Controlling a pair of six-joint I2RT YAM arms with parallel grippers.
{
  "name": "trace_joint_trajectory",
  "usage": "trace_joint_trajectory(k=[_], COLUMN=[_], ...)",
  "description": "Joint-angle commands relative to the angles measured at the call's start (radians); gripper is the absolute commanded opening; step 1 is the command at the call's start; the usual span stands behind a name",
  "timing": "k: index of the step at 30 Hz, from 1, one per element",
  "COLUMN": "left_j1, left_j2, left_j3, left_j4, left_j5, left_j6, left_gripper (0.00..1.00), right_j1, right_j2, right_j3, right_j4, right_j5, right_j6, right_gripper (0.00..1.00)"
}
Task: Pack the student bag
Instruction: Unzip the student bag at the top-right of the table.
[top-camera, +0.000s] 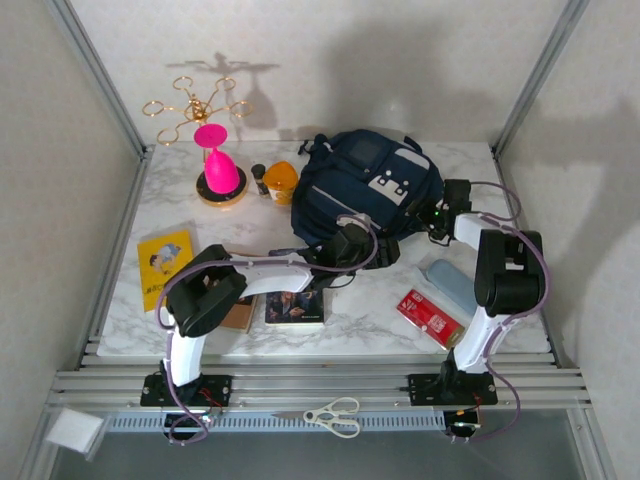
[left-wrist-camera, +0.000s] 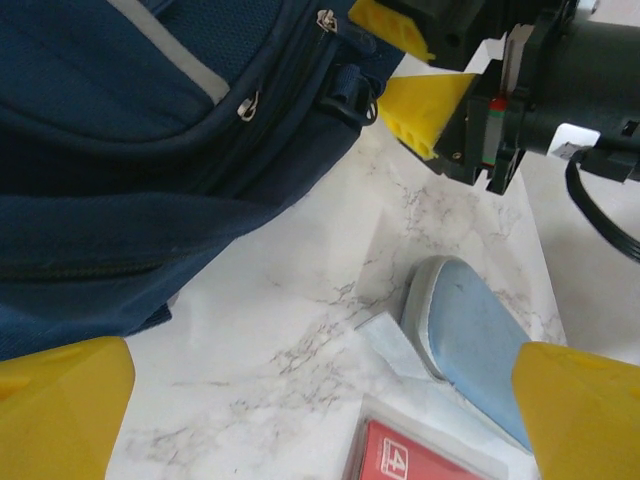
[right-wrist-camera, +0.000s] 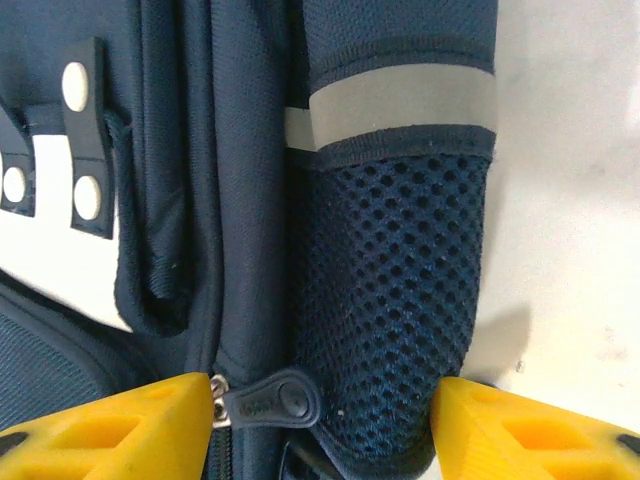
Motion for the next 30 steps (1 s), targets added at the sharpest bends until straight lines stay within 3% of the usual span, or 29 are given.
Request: trace_joint_trajectory(k=[1,6,11,14,20,30], left_j1=[0.000,0.001,0.010,0.023,0.061,0.150], left_j2=[0.033,0.058,0.068,0.080,0.114,0.098], left_j3=[0.056,0.075,0.084,0.086,0.127,0.203], left_j4=[-0.016,-0.036,-0.056,-0.047,-0.027,0.049], left_j5=[-0.023,-0.044,-0.060,-0.061,-0.056,-0.004], left_j6=[0.027,0.025,0.033,0.041,0.102,0.239], left_gripper=[0.95,0.94,0.91,0.88,0.82,0.73], right_j1=[0.005,0.004,0.004,-0.001,-0.048,-0.011], right_j2=[0.035,0.070,0.031,-0.031,-0.190,-0.407], right_j3=[0.044,0.055,0.037,0.006,-0.057,-0.173], right_j4=[0.027,0.049,0.101,0.117,0.116,0.126], right_j5=[-0.024,-0.029,-0.067,-0.079,-0.117,-0.156], right_j6=[-0.005,0.005,0.027,0.056,0.137,0.362], right_gripper=[0.56,0.43,0.13,0.00,0.00,0.00])
